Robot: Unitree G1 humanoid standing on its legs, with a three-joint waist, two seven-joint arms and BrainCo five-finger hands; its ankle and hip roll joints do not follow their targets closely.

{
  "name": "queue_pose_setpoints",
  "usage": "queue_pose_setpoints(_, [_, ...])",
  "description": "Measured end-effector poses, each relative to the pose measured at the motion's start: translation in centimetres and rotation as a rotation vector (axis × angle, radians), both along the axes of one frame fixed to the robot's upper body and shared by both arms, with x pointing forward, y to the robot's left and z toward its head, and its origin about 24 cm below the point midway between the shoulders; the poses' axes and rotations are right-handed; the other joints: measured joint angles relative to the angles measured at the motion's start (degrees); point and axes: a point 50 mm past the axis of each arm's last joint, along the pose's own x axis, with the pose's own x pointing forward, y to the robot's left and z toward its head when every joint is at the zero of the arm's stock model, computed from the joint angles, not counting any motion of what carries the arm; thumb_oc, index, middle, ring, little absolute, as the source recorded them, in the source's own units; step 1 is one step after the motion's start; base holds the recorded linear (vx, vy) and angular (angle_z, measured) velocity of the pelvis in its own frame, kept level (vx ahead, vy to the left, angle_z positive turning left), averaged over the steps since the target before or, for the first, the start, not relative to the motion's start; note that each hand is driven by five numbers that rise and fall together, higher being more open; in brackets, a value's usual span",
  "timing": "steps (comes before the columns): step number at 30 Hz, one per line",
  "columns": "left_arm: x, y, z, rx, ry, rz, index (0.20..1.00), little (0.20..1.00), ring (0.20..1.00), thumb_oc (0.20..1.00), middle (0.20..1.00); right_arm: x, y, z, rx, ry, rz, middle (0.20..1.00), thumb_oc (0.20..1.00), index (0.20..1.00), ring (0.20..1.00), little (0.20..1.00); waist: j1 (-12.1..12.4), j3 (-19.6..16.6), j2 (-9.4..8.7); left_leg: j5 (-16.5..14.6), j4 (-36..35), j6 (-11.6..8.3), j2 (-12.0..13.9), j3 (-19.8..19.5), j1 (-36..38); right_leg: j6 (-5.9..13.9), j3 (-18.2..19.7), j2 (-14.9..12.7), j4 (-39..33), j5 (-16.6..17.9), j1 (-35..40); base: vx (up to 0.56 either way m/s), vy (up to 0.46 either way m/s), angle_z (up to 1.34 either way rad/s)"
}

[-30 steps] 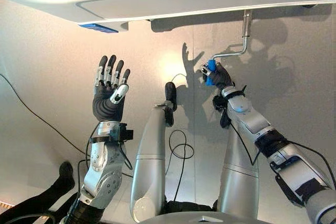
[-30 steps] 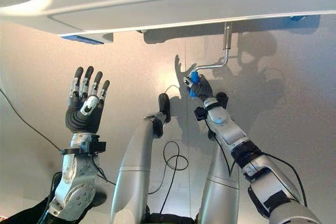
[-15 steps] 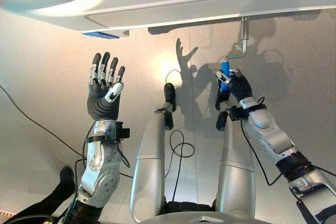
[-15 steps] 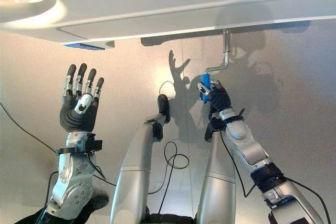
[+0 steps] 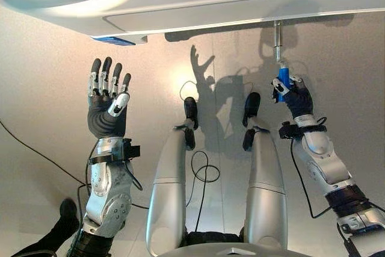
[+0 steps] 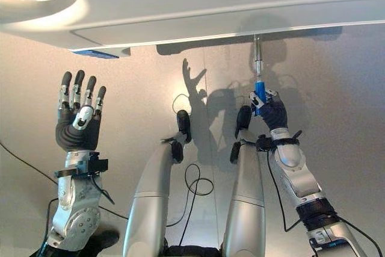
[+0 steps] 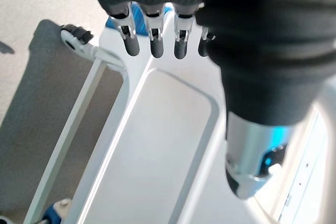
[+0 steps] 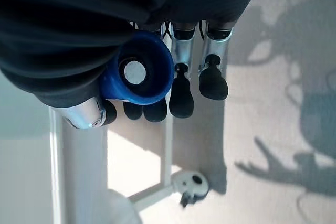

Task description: Raise the hospital bed

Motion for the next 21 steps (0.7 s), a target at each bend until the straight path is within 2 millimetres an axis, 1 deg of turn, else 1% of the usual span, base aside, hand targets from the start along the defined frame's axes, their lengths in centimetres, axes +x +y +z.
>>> queue_pose_setpoints(1, [0.0,0.0,0.0,0.0,-0.001,0.001,1.0,1.0,1.0,1.0,1.0,0.0,-0.6,0.1,-0.015,-0.008,-0.036,0.2,0.2,0.2,0.2,0.2,-0.06,0.01,-0.04,-0.02,0.09,0.08,-0.01,0.06,-0.1,0.14,0.06,0.0,-0.17,0.11,0.0,0.0,0.0,0.0])
queue_pose_setpoints(2, [0.0,0.0,0.0,0.0,-0.001,0.001,1.0,1.0,1.0,1.0,1.0,0.0,-0.6,0.1,-0.015,-0.008,-0.036,0.2,0.2,0.2,0.2,0.2,-0.06,0.01,-0.04,-0.02,0.09,0.08,-0.01,0.06,-0.1,0.14,0.06,0.0,-0.17,0.11,0.0,0.0,0.0,0.0])
queue_pose_setpoints(3, [-0.1,0.3,0.1,0.001,-0.003,0.012,1.0,1.0,1.0,1.0,1.0,0.1,-1.4,0.3,-0.062,-0.018,-0.093,0.2,0.2,0.2,0.2,0.2,-0.12,0.02,-0.08,-0.07,0.36,0.12,-0.06,0.11,-0.21,0.24,0.2,0.0,-0.2,0.17,0.02,0.0,0.0,0.0])
queue_pose_setpoints(4, [-0.2,0.4,0.1,0.0,-0.004,0.02,1.0,1.0,1.0,1.0,1.0,0.1,-1.7,0.4,-0.084,-0.021,-0.111,0.2,0.2,0.2,0.2,0.2,-0.14,0.02,-0.09,-0.15,0.47,0.19,-0.05,0.11,-0.27,0.28,0.21,-0.01,-0.21,0.19,0.02,0.0,0.0,0.0])
queue_pose_setpoints(5, [-0.5,0.7,0.1,0.001,-0.007,0.028,1.0,1.0,1.0,1.0,1.0,0.4,-2.8,0.5,-0.158,-0.022,-0.164,0.2,0.2,0.2,0.2,0.2,-0.16,0.01,-0.09,-0.27,0.88,0.3,-0.01,0.09,-0.48,0.41,0.23,0.01,-0.15,0.27,0.0,0.0,0.0,0.0])
queue_pose_setpoints(9, [-0.9,0.7,-0.1,-0.001,-0.004,0.025,1.0,1.0,1.0,1.0,1.0,0.8,-4.3,1.0,-0.24,-0.031,-0.254,0.2,0.2,0.2,0.2,0.2,-0.13,0.02,-0.11,-0.39,1.27,0.65,-0.09,0.11,-0.94,0.77,0.45,0.01,-0.53,0.61,-0.1,0.01,0.003,0.0])
queue_pose_setpoints(10, [-1.0,0.7,-0.2,0.001,0.001,0.023,1.0,1.0,1.0,1.0,1.0,1.0,-5.0,1.1,-0.298,-0.026,-0.284,0.2,0.2,0.2,0.2,0.2,-0.15,0.02,-0.11,-0.48,1.43,0.78,-0.17,0.16,-0.99,0.87,0.6,-0.05,-0.72,0.64,-0.03,0.0,0.0,0.0])
queue_pose_setpoints(12, [-1.1,0.7,-0.3,0.008,-0.001,0.019,1.0,1.0,1.0,1.0,1.0,1.3,-6.0,1.3,-0.358,-0.012,-0.324,0.2,0.2,0.2,0.2,0.2,-0.14,0.02,-0.12,-0.51,1.57,0.88,-0.35,0.2,-1.08,1.03,0.7,-0.18,-0.82,0.73,-0.05,0.0,0.0,0.0])
queue_pose_setpoints(13, [-1.1,0.7,-0.3,0.013,0.0,0.016,1.0,1.0,1.0,1.0,1.0,1.4,-6.4,1.6,-0.422,-0.01,-0.351,0.2,0.2,0.2,0.2,0.2,-0.1,0.02,-0.12,-0.53,1.64,0.92,-0.46,0.22,-1.21,1.12,0.8,-0.24,-0.99,0.79,-0.1,0.0,0.0,0.0])
queue_pose_setpoints(16, [-1.1,0.6,-0.3,0.03,0.005,0.002,1.0,1.0,1.0,1.0,1.0,1.9,-7.4,1.7,-0.532,0.009,-0.42,0.2,0.2,0.2,0.2,0.2,-0.18,0.01,-0.11,-0.73,1.94,1.24,-0.77,-0.08,-1.64,1.49,1.01,-0.37,-1.27,1.01,-0.29,0.0,0.0,0.0])
queue_pose_setpoints(18, [-1.1,0.6,-0.3,0.033,0.004,0.0,1.0,1.0,1.0,1.0,1.0,2.1,-7.7,1.8,-0.541,0.011,-0.443,0.2,0.2,0.2,0.2,0.2,-0.24,0.01,-0.11,-0.8,2.12,1.36,-0.81,-0.07,-2.03,1.66,1.02,-0.55,-1.24,1.13,-0.57,0.01,0.006,0.02])
queue_pose_setpoints(20, [-1.1,0.4,-0.4,0.034,0.008,-0.011,1.0,1.0,1.0,1.0,1.0,2.7,-8.7,1.7,-0.567,0.043,-0.5,0.2,0.2,0.2,0.2,0.2,0.01,0.01,-0.11,-0.79,2.39,1.43,-1.12,0.0,-2.41,1.88,1.12,-0.89,-0.95,1.16,-0.89,0.02,0.008,0.04])
queue_pose_setpoints(21, [-1.1,0.3,-0.5,0.035,0.01,-0.015,1.0,1.0,1.0,1.0,1.0,2.8,-8.8,1.8,-0.567,0.046,-0.507,0.2,0.2,0.2,0.2,0.2,0.05,0.01,-0.11,-0.83,2.49,1.5,-1.18,0.0,-2.56,1.89,1.15,-0.95,-0.85,1.15,-1.01,0.01,0.004,0.03])
